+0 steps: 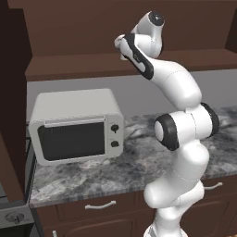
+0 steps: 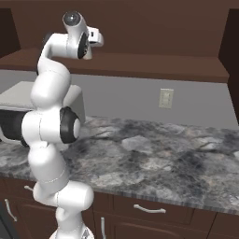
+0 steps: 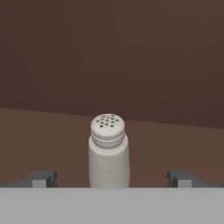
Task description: Retrieve the shaker from the cabinet and place it next the steak on a plate on the dining table.
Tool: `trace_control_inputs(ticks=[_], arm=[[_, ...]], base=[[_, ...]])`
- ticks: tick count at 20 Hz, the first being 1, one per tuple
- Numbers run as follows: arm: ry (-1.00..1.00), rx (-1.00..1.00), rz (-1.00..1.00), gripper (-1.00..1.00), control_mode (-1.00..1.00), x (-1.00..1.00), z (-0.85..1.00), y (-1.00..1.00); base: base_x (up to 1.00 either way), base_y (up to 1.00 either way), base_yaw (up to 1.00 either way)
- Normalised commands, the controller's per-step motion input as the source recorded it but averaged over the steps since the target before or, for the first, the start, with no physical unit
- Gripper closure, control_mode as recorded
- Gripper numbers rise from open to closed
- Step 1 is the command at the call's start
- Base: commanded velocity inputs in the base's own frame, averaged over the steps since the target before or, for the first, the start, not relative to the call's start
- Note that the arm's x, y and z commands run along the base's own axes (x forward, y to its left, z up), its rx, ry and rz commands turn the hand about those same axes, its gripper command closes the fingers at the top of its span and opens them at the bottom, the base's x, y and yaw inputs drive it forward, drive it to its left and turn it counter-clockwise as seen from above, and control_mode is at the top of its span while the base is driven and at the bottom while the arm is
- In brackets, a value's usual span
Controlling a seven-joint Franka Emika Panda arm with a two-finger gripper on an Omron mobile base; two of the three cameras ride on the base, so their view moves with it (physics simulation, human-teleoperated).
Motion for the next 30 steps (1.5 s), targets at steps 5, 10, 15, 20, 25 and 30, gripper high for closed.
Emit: trace_control_inputs(ticks=[5,10,15,20,25,30], arm=[[0.01,-0.01,0.0,-1.0,-1.0,0.4,0.0,0.03],[0.02,-0.01,0.0,-1.0,-1.0,0.34,0.0,0.05],[0.01,-0.02,0.0,-1.0,-1.0,0.19,-0.04,0.05],[0.01,-0.04,0.0,1.0,-1.0,0.01,-0.14,0.05],[0.0,0.0,0.0,1.0,-1.0,0.0,-0.1,0.0],[0.0,0.0,0.0,1.0,-1.0,-0.05,0.0,0.0]], base=[[0.0,0.0,0.0],[0.0,0.0,0.0],[0.0,0.0,0.0],[0.0,0.0,0.0],[0.0,0.0,0.0],[0.0,0.0,0.0]])
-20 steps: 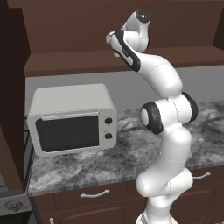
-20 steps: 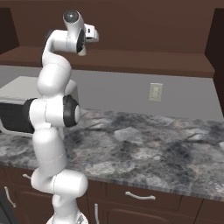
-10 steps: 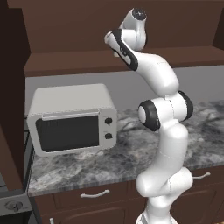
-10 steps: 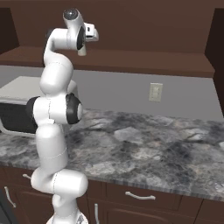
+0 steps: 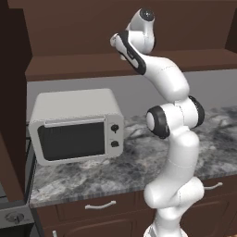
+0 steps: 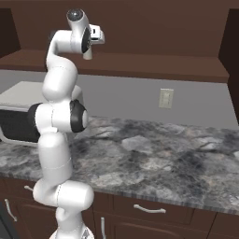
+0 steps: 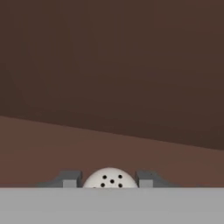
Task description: Retrieve the shaker from the cabinet and place it next the steak on a plate on the dining table.
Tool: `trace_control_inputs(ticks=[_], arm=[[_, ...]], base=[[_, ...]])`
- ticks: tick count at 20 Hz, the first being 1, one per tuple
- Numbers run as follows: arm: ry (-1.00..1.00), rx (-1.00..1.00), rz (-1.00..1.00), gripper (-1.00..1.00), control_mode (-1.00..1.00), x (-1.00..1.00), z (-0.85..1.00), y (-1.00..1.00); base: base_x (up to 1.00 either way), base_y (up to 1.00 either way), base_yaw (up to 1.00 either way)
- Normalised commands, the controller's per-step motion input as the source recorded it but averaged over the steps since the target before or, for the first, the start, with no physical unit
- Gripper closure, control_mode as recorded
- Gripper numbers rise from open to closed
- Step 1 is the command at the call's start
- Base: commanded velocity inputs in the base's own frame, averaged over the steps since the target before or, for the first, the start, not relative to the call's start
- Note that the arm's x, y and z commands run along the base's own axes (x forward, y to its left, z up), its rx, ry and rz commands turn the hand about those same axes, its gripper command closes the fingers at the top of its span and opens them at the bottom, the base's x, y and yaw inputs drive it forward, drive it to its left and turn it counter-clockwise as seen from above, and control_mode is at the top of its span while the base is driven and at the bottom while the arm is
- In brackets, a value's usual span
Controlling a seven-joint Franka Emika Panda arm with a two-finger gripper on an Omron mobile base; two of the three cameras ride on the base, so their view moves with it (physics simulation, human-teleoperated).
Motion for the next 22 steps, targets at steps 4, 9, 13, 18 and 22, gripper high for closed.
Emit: trace_control_inputs(ticks=[4,9,13,18,22], arm=[[0.0,0.0,0.0,1.0,-1.0,-0.57,0.0,-0.03],[-0.03,0.0,0.0,1.0,-1.0,-0.88,0.0,-0.12],[-0.11,0.0,0.0,1.0,-1.0,-1.0,0.0,-0.24],[-0.12,0.0,0.0,1.0,-1.0,-1.0,0.0,-0.35],[-0.08,0.0,0.0,1.0,-1.0,-0.9,0.0,-0.38]], base=[[0.0,0.0,0.0],[0.0,0.0,0.0],[0.0,0.0,0.0],[0.0,0.0,0.0],[0.0,0.0,0.0]])
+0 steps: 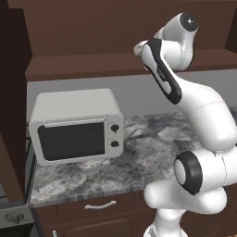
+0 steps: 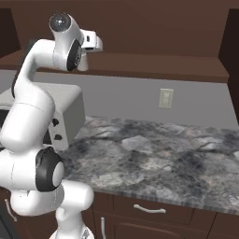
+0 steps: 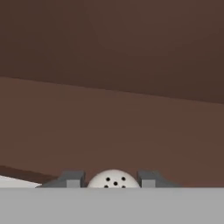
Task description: Retrieve the shaker from the cabinet and place it next the steak on a plate on the dining table.
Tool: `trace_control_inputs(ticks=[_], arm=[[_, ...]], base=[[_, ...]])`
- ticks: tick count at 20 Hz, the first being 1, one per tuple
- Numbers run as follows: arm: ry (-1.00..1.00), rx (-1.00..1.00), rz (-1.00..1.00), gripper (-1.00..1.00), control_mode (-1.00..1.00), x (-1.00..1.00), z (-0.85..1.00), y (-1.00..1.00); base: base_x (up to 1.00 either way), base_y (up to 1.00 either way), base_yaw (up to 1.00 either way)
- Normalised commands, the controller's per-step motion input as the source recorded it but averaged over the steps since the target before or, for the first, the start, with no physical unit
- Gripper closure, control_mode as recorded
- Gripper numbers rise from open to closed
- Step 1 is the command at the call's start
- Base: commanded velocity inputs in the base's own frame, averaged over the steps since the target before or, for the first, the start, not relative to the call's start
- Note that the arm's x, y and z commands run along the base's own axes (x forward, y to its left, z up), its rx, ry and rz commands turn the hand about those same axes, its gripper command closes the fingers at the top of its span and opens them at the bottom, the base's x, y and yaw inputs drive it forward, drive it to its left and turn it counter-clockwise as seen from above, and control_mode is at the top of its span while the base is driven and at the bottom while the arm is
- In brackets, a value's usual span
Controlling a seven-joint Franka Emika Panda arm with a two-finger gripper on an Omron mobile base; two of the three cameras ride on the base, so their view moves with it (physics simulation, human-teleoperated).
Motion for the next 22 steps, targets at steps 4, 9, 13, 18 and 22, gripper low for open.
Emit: trace_control_inputs(ticks=[4,9,13,18,22], arm=[[-0.05,0.0,0.0,1.0,-1.0,-0.77,0.0,-0.19],[0.0,0.0,0.0,1.0,-1.0,-0.63,-0.01,-0.17],[-0.01,0.0,0.0,1.0,-1.0,-0.57,0.0,0.0],[-0.05,0.0,0.0,1.0,-1.0,-0.61,0.0,0.0],[-0.09,0.0,0.0,1.0,-1.0,-0.61,-0.04,0.0]], base=[[0.0,0.0,0.0],[0.0,0.0,0.0],[0.0,0.0,0.0],[0.0,0.0,0.0],[0.0,0.0,0.0]])
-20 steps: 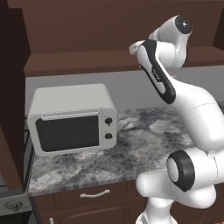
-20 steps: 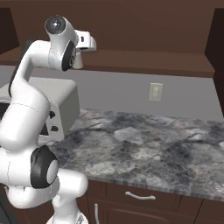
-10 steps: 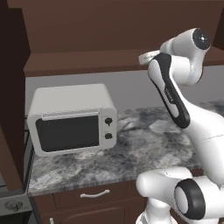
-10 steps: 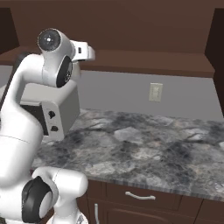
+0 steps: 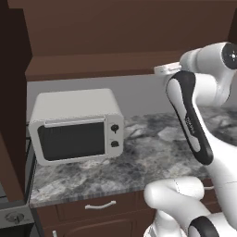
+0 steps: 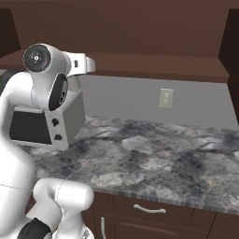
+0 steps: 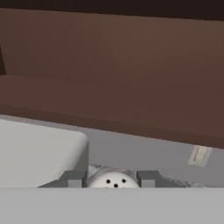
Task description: Retrieve the shaker from the cabinet and place it next the steak on a plate on the dining table.
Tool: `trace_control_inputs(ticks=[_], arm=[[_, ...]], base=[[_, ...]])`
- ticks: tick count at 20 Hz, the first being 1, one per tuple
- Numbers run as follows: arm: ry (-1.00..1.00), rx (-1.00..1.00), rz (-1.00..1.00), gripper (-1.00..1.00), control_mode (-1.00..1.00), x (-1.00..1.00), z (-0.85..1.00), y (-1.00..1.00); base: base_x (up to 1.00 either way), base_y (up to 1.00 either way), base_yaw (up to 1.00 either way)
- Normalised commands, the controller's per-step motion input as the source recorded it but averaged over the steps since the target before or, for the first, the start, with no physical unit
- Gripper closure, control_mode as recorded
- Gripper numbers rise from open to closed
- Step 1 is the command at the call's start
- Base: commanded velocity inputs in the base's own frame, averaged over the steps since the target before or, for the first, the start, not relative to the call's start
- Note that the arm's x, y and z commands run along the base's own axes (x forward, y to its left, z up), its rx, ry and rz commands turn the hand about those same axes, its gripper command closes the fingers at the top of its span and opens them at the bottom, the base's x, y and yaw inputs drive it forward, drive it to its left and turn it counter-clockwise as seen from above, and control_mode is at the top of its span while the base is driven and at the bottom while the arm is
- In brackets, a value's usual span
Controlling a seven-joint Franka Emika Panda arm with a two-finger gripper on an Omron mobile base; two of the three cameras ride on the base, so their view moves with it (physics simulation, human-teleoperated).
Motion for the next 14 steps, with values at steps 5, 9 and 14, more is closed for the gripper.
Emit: trace_control_inputs(ticks=[5,9,14], arm=[[-0.01,0.0,0.0,1.0,1.0,-0.12,-0.01,-0.01],[0.0,0.0,0.0,1.0,1.0,0.0,0.0,0.0],[0.0,0.0,0.0,1.0,1.0,0.0,0.0,0.0]], base=[[-0.48,-0.04,0.0],[-0.61,0.0,0.09],[-0.6,0.0,0.3]])
